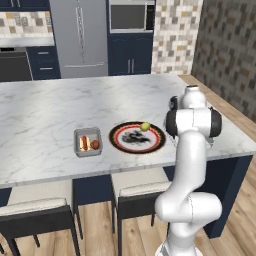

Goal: Place one cooked food and one vegetable from the large plate to each tupperware container.

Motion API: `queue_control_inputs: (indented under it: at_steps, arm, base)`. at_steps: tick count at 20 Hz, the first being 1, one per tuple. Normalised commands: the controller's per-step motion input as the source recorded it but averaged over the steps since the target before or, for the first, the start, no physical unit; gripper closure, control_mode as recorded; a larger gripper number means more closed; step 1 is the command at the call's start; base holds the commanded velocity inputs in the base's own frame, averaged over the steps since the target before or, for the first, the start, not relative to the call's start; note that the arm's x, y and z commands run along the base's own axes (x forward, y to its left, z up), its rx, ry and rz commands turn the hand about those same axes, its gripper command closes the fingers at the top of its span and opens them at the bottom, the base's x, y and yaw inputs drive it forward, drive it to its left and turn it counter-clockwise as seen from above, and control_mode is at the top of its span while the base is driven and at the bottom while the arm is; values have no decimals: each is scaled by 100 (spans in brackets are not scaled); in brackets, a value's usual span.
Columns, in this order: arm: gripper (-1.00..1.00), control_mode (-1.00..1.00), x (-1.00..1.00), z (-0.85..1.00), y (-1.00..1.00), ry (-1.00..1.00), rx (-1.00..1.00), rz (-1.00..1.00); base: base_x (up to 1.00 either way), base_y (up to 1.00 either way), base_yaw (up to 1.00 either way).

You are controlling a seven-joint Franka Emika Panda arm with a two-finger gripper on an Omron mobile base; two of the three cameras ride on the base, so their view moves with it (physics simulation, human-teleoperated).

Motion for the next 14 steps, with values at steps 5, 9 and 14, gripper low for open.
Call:
queue_control_inputs:
  at_steps: [5, 9, 14]
  arm:
    - [100, -100, 0, -3, -38, 1, 0, 0]
    - [100, -100, 0, -18, 0, 0, 1, 0]
    - [100, -100, 0, -38, 0, 0, 4, 0]
  base:
    - [0, 0, 0]
    - [0, 0, 0]
    - [0, 0, 0]
